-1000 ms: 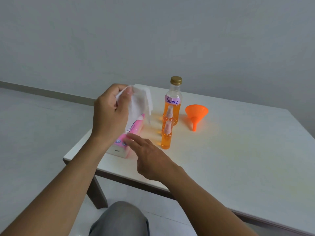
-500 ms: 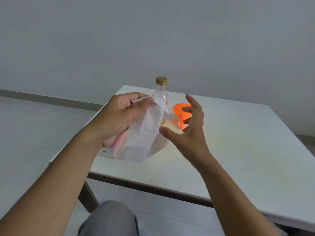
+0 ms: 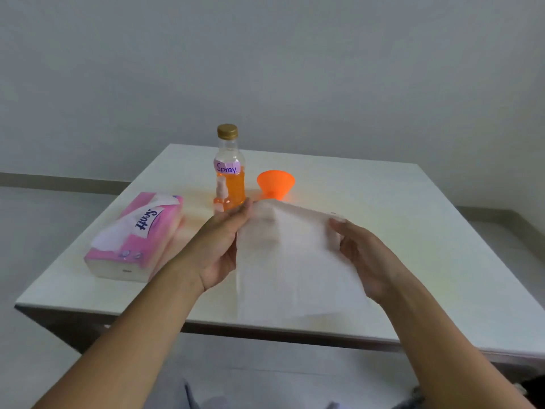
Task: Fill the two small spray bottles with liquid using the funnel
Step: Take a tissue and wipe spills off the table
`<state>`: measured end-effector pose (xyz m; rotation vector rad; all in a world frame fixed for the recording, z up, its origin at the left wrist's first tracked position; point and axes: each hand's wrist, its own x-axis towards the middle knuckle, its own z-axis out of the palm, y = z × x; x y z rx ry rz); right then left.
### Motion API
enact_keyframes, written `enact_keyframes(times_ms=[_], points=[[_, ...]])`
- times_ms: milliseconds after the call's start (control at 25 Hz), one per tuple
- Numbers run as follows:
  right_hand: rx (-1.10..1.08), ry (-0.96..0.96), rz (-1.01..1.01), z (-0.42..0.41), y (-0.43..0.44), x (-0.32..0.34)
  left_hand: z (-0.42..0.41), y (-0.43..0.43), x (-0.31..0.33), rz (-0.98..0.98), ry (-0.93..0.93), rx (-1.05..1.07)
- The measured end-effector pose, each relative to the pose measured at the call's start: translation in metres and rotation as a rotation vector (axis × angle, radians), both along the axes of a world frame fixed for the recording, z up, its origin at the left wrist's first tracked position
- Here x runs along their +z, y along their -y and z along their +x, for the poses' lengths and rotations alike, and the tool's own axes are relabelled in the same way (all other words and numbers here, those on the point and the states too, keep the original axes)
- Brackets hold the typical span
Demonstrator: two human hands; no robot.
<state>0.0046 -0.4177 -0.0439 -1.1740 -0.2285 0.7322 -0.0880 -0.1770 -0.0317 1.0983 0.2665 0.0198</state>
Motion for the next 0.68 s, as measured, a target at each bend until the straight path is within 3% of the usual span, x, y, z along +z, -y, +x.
enact_keyframes(times_ms=[120, 200, 360, 560, 680], points=[[-0.130, 0.063, -0.246, 0.002, 0.012, -0.006, 0.004, 0.016, -0.023, -0.047, -0.145, -0.184], [-0.221, 0.028, -0.291, 0.006, 0.019, -0.012, 0.006, 0.025, -0.037, -0.022, -0.162, -0.289], [-0.242, 0.078, -0.470, 0.014, 0.042, -0.018, 0.015, 0.033, -0.053, 0.044, -0.160, -0.187], [-0.163, 0.163, -0.309, 0.014, 0.067, -0.014, 0.019, 0.032, -0.052, 0.176, 0.009, -0.214], [-0.084, 0.351, -0.355, 0.011, 0.078, -0.010, 0.022, 0.033, -0.048, 0.243, 0.096, -0.274]])
